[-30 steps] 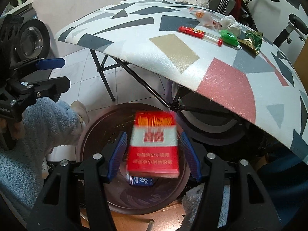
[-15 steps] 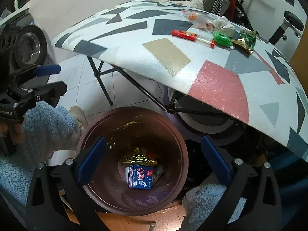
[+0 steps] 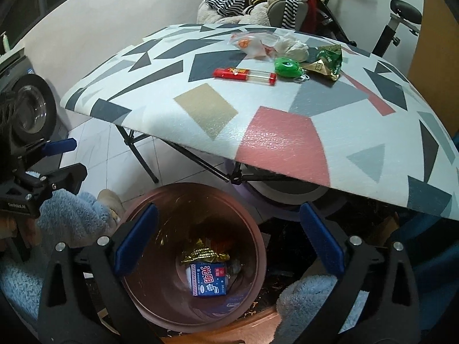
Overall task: Collect trash
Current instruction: 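Move both tools back toward the trash on the table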
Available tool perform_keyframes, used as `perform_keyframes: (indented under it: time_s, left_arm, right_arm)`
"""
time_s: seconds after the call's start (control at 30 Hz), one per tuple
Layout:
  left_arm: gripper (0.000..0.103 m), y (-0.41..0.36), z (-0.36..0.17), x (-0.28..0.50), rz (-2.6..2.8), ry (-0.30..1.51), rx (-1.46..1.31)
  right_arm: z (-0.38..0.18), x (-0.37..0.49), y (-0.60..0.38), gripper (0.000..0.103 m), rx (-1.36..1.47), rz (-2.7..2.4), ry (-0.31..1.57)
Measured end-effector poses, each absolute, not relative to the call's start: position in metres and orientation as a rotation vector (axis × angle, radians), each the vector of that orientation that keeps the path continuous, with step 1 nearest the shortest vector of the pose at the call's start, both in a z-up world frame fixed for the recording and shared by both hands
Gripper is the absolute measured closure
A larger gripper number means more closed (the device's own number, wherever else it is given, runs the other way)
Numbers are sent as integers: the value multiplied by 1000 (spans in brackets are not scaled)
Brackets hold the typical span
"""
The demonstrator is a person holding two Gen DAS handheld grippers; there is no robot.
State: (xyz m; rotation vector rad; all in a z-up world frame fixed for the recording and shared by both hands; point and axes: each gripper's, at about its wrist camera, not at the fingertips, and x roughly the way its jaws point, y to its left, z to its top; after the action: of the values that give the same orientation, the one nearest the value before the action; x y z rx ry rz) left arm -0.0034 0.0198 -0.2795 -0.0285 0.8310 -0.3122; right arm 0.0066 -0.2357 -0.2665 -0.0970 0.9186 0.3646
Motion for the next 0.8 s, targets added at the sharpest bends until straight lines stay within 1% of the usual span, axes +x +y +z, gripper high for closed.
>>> perform_keyframes:
  time_s: [0.3, 0.43, 0.7, 0.8]
  left_arm:
    - [6, 24, -273, -3, -295, 786, -33]
    - [6, 26, -254, 2, -314, 736, -34]
    - [6, 26, -199, 32, -293, 645, -30]
    - [6, 23, -182, 49, -300, 630, -18]
  right_arm:
    - [-263, 7, -242, 6, -65, 351, 895]
    - [-258, 9, -246, 6, -41, 333, 886]
    - [-237, 27, -264, 6, 45, 317, 840]
    - [-220, 41, -276, 6, 106, 314, 778]
